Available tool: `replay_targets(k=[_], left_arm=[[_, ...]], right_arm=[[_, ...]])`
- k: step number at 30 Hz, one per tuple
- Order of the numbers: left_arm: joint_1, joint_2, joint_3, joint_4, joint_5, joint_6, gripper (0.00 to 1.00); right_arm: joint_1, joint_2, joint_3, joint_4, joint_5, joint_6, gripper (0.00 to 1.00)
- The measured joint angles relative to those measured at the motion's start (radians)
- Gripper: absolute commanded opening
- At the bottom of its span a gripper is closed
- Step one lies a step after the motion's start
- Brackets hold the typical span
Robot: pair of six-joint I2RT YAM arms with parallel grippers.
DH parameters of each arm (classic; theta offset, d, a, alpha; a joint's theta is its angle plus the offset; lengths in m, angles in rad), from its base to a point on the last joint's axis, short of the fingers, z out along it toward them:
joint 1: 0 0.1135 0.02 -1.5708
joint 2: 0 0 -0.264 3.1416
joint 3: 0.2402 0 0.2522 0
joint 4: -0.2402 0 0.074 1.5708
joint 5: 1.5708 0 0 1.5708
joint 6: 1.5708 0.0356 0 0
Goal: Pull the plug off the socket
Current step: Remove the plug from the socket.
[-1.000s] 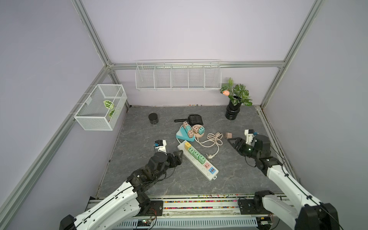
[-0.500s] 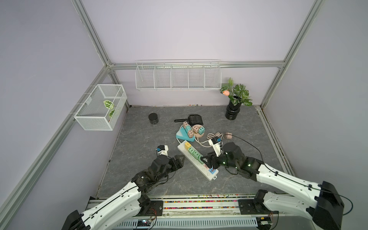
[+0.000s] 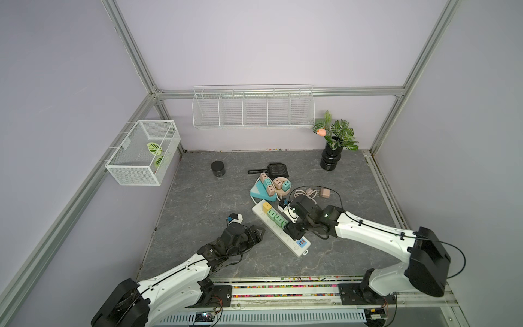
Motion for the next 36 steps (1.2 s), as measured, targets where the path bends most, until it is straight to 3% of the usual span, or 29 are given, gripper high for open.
replay_targets(k=[6,15,23,36], left_arm=[[0.001,0.145,0.036,0.051,0.064,-0.019,0.79],[0.002,0.327,0.145,0.035,0.087,-0.041,0.61],[0.022,0.467,0.243,0.034,0.1,-0.085,0.53],[0.067,0.577,0.31,0.052,0.156,-0.184,0.44]], right_arm=[[0.0,0.073,0.048,-0.051,0.02,-0.024,0.58],[-0.032,0.19,0.131,-0.085,-0.002,-0.036,0.42],[-0.031,0.213,0.147,-0.084,-0.045,-0.023,0.27],[0.003,0.264,0.218,-0.139,0.009,0.079,0.19]])
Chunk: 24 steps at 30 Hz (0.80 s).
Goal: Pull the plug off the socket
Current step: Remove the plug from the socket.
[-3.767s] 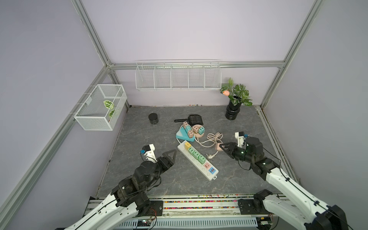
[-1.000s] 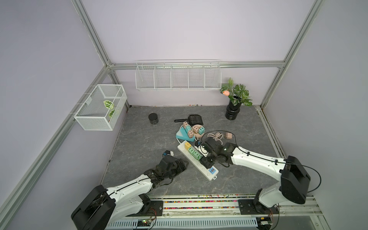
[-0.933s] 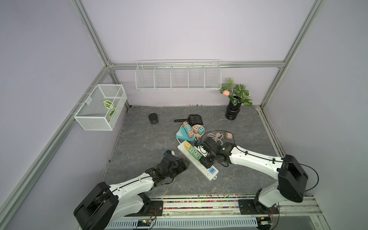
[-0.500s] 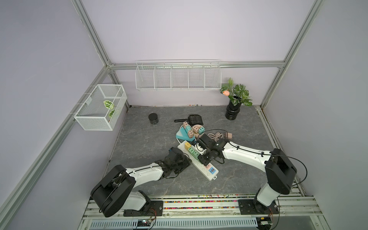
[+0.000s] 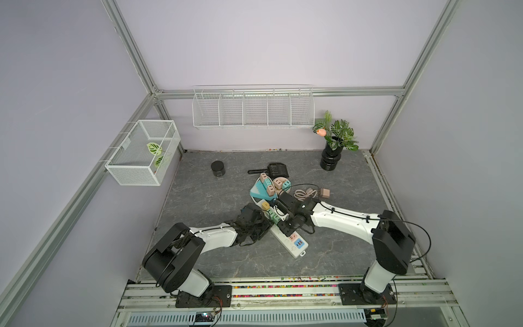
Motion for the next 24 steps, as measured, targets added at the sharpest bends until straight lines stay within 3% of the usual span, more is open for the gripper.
replay_targets(k=[6,13,20,24], left_arm=[[0.014,0.051,0.018,0.05,0.042,-0.006,0.43],[0.031,0.056,0.018,0.05,0.079,-0.003,0.42],[0.035,0.075,0.024,0.077,0.082,-0.004,0.42],[0.041,0.077,0.024,0.079,0.093,0.003,0.42]], right_arm=[[-0.053,-0.024,-0.032,0.02,-0.046,0.017,0.18],[0.07,0.024,0.043,-0.057,0.148,0.093,0.16],[-0.026,0.029,0.084,-0.109,0.04,0.136,0.16],[0.01,-0.018,0.036,-0.065,0.068,0.129,0.16]])
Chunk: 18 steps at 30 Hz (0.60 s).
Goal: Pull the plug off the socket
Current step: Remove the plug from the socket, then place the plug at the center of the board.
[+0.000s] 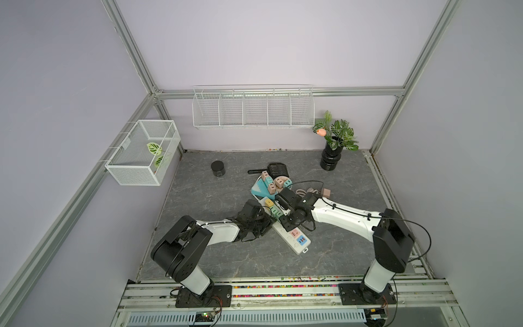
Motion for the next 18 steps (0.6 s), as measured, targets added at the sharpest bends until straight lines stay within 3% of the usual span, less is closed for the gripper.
replay_targets(k=[5,8,11,13,18], left_arm=[[0.004,0.0,0.001,0.0,0.009,0.011,0.42],[0.005,-0.016,0.003,-0.005,0.007,0.037,0.43],[0.006,-0.068,-0.001,-0.081,-0.028,0.083,0.53],[0.011,-0.133,-0.006,-0.174,-0.063,0.121,0.59],[0.017,-0.365,-0.024,-0.365,-0.152,0.251,0.63]], right_arm=[[0.085,-0.015,0.027,-0.008,0.024,0.011,0.17],[0.077,-0.026,0.051,-0.024,0.051,0.011,0.17],[0.058,-0.087,0.047,-0.053,0.089,0.011,0.17],[0.05,-0.172,0.019,-0.055,0.119,0.013,0.18],[-0.051,-0.499,-0.199,0.043,0.111,0.067,0.19]])
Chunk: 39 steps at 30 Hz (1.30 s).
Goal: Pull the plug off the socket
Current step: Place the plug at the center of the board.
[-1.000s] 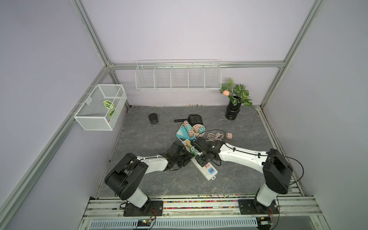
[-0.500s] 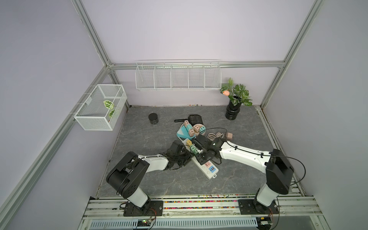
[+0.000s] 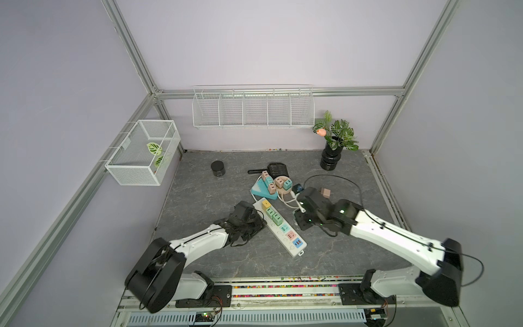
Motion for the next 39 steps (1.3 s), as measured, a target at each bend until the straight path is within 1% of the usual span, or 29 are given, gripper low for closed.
replay_targets(k=[2,4,6,8,9,12,14,18,23,28,32,36,39], left_arm=[[0.0,-0.103,-0.006,-0.019,-0.02,0.063,0.64],[0.0,-0.203,-0.022,-0.021,-0.035,0.118,0.67],[0.0,-0.31,-0.052,-0.011,-0.053,0.161,0.72],[0.0,-0.392,-0.096,0.008,-0.068,0.176,0.77],[0.0,-0.434,-0.128,0.027,-0.075,0.178,0.81],[0.0,-0.534,-0.237,0.083,-0.084,0.159,0.89],[0.0,-0.581,-0.297,0.109,-0.086,0.135,0.92],[0.0,-0.635,-0.349,0.119,-0.101,0.098,0.93],[0.0,-0.655,-0.349,0.12,-0.12,0.082,0.93],[0.0,-0.66,-0.349,0.117,-0.124,0.07,0.93],[0.0,-0.668,-0.349,0.113,-0.126,0.06,0.93],[0.0,-0.681,-0.349,0.105,-0.126,0.05,0.92],[0.0,-0.693,-0.349,0.097,-0.126,0.04,0.92]], right_arm=[[-0.105,-0.136,-0.137,0.089,-0.056,0.056,0.2],[-0.239,-0.263,-0.295,0.208,-0.138,0.144,0.2],[-0.391,-0.357,-0.452,0.337,-0.249,0.267,0.2],[-0.509,-0.389,-0.555,0.426,-0.344,0.366,0.2],[-0.57,-0.389,-0.599,0.471,-0.396,0.421,0.2],[-0.698,-0.356,-0.668,0.582,-0.533,0.535,0.2],[-0.755,-0.315,-0.684,0.647,-0.604,0.584,0.2],[-0.82,-0.222,-0.687,0.765,-0.703,0.637,0.21],[-0.863,-0.105,-0.687,0.865,-0.761,0.659,0.22],[-0.886,0.025,-0.671,0.919,-0.793,0.663,0.23],[-0.892,0.142,-0.611,0.939,-0.819,0.658,0.26],[-0.895,0.25,-0.547,0.96,-0.826,0.651,0.33],[-0.902,0.327,-0.502,0.958,-0.822,0.646,0.35]])
